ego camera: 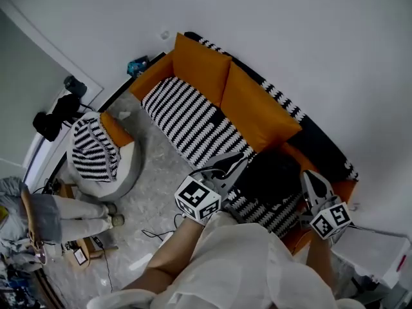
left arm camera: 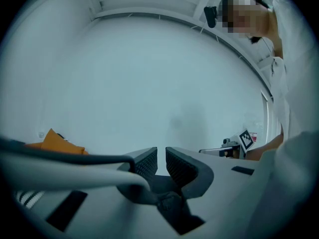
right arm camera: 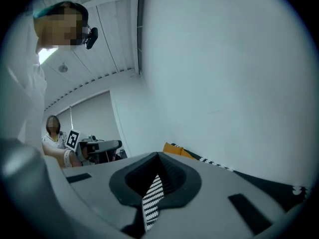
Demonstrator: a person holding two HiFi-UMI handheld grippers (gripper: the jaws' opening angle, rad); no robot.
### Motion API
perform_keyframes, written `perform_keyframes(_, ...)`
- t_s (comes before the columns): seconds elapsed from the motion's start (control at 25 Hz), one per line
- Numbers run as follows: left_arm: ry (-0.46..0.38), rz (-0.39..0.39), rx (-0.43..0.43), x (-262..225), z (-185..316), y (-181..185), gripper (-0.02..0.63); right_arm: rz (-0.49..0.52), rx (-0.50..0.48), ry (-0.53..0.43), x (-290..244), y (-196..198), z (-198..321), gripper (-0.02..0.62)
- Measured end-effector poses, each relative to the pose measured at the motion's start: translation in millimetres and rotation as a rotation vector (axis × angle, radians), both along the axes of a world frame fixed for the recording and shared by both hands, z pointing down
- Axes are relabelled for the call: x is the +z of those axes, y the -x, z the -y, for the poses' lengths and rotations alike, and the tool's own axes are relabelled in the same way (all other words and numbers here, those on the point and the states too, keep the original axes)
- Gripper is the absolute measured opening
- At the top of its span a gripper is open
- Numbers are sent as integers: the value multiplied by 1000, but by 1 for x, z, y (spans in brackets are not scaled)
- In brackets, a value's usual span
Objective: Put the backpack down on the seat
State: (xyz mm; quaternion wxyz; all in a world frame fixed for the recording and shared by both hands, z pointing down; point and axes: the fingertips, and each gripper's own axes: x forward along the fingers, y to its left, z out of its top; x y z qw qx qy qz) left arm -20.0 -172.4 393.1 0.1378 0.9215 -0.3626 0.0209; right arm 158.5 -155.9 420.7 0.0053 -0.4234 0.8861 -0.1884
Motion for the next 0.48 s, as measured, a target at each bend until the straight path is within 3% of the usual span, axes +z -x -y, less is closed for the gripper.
perform_keyframes(0.48, 8, -28, -1, -3, 4, 7, 63, -46, -16, -24, -6, 10, 3, 17)
